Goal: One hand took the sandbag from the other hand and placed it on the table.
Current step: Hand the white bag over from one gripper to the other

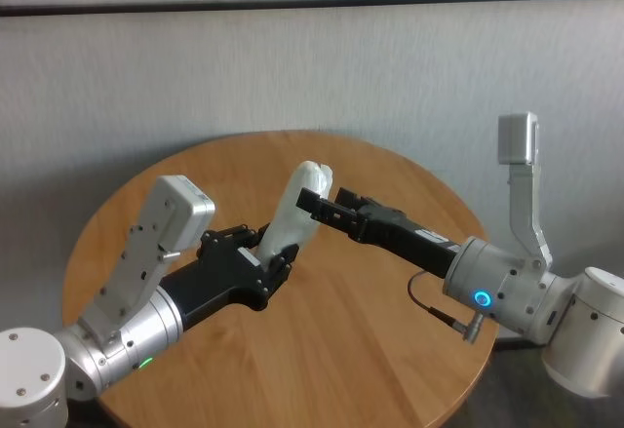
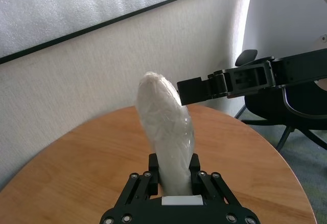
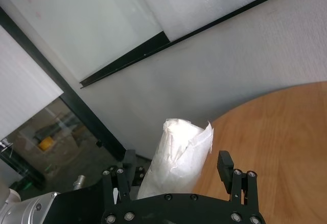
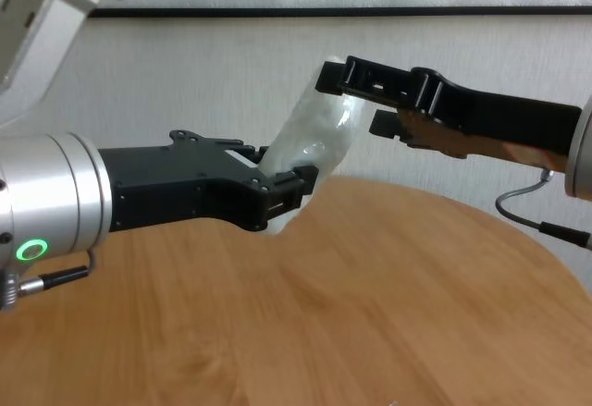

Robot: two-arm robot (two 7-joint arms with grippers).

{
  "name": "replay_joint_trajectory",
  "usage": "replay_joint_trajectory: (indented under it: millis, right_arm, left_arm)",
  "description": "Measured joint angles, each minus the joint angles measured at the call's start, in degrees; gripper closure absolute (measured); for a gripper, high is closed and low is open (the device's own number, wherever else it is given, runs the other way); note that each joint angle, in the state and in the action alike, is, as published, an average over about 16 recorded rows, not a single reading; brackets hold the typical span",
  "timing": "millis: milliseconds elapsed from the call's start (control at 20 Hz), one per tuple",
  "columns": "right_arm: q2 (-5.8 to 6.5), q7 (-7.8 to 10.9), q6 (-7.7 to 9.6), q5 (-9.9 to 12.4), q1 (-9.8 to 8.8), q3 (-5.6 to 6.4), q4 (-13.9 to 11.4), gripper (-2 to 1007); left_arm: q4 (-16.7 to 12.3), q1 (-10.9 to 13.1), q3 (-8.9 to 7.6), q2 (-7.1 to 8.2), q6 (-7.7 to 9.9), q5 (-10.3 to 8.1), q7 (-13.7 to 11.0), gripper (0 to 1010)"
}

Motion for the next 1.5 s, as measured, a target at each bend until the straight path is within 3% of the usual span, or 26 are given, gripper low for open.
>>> replay_joint_trajectory:
  millis: [750, 1500]
  right_arm:
    - [-0.58, -0.96, -0.37, 0.5, 2.23, -2.65, 2.1, 5]
    - [-1.43, -0.87, -0.77, 0.3, 3.60, -3.93, 3.8, 4]
  left_arm:
    - [0.0, 0.0, 0.00, 0.00, 0.00, 0.00, 0.0, 650]
    - [0.0, 0.0, 0.00, 0.00, 0.00, 0.00, 0.0, 650]
